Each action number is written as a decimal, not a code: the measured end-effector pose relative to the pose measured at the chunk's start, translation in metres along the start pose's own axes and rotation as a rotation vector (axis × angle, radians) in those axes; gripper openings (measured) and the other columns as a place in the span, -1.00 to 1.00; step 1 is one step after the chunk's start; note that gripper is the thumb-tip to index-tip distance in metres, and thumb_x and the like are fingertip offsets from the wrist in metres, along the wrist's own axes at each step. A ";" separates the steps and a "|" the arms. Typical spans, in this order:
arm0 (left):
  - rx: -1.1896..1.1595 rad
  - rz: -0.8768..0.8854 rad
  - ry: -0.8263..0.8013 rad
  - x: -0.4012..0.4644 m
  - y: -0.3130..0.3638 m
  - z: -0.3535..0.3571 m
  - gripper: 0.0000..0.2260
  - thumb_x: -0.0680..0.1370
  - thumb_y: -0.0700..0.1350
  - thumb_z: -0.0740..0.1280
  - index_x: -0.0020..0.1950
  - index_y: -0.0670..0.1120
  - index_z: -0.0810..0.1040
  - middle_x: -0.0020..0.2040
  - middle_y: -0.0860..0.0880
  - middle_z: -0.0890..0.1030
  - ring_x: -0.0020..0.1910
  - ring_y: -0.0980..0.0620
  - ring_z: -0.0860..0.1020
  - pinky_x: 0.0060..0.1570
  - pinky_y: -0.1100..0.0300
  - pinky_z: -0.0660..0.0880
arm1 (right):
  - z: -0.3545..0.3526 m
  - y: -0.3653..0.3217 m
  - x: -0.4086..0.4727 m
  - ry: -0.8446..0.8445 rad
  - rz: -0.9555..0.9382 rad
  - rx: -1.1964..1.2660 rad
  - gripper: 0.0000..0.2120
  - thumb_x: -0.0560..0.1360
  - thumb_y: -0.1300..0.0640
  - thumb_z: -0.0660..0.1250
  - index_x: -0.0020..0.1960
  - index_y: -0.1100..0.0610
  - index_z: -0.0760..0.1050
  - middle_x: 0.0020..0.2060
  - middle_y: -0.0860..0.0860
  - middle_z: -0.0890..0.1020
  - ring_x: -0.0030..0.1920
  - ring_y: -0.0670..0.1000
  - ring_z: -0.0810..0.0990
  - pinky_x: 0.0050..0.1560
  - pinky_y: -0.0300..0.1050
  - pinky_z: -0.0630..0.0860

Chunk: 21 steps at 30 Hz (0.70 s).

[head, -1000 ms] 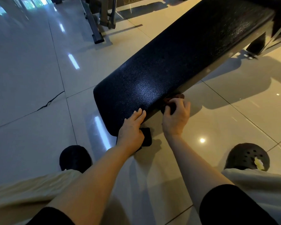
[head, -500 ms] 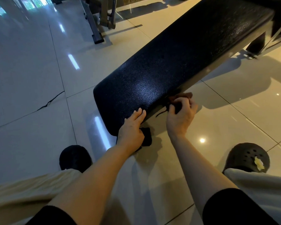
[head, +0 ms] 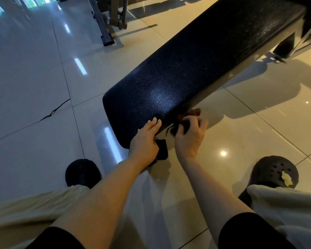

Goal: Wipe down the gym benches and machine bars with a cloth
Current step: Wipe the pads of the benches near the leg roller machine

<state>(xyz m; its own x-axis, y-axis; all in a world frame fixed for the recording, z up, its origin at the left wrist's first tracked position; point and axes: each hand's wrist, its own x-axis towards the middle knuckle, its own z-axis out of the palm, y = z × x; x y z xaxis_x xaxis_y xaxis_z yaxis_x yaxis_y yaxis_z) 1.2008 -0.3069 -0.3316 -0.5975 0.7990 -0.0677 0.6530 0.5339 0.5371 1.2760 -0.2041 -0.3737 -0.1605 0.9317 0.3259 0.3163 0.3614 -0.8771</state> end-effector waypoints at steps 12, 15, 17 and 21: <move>0.044 0.002 -0.011 0.000 0.002 0.000 -0.37 0.54 -0.37 0.15 0.56 0.01 0.12 0.57 0.05 0.11 0.54 0.09 0.04 0.48 0.00 0.12 | 0.010 0.021 -0.022 -0.384 -0.057 -0.080 -0.87 0.37 0.37 0.37 -0.12 0.21 0.58 -0.11 -0.01 0.42 -0.08 0.10 0.48 -0.08 -0.21 0.32; 0.031 0.009 -0.003 -0.001 -0.001 0.002 -0.36 0.53 -0.38 0.16 0.56 0.01 0.13 0.57 0.05 0.10 0.54 0.09 0.03 0.49 -0.01 0.10 | 0.005 0.015 -0.005 -0.120 0.006 -0.073 -0.83 0.37 0.39 0.37 -0.06 0.25 0.57 -0.02 0.12 0.49 0.03 0.14 0.49 0.02 -0.22 0.33; 0.029 0.008 0.001 -0.002 -0.001 0.003 -0.36 0.53 -0.38 0.15 0.56 0.01 0.13 0.57 0.06 0.10 0.55 0.09 0.02 0.50 0.00 0.07 | 0.006 0.012 0.005 -0.034 -0.017 -0.057 -0.81 0.37 0.40 0.37 -0.04 0.24 0.56 0.05 0.16 0.50 0.09 0.14 0.47 0.08 -0.16 0.36; 0.040 0.009 0.004 -0.001 0.000 0.001 -0.37 0.53 -0.39 0.15 0.56 0.01 0.13 0.57 0.05 0.11 0.54 0.08 0.03 0.47 -0.01 0.14 | 0.014 0.013 -0.008 -0.212 -0.089 -0.050 -0.80 0.38 0.39 0.37 -0.02 0.23 0.53 0.04 0.10 0.48 0.03 0.07 0.46 0.04 -0.14 0.41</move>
<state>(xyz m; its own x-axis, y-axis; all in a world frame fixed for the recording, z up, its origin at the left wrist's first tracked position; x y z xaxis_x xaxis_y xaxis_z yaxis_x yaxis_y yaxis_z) 1.2017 -0.3074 -0.3330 -0.5931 0.8029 -0.0600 0.6763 0.5373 0.5039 1.2686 -0.2070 -0.3924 -0.3812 0.8692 0.3150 0.3373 0.4480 -0.8280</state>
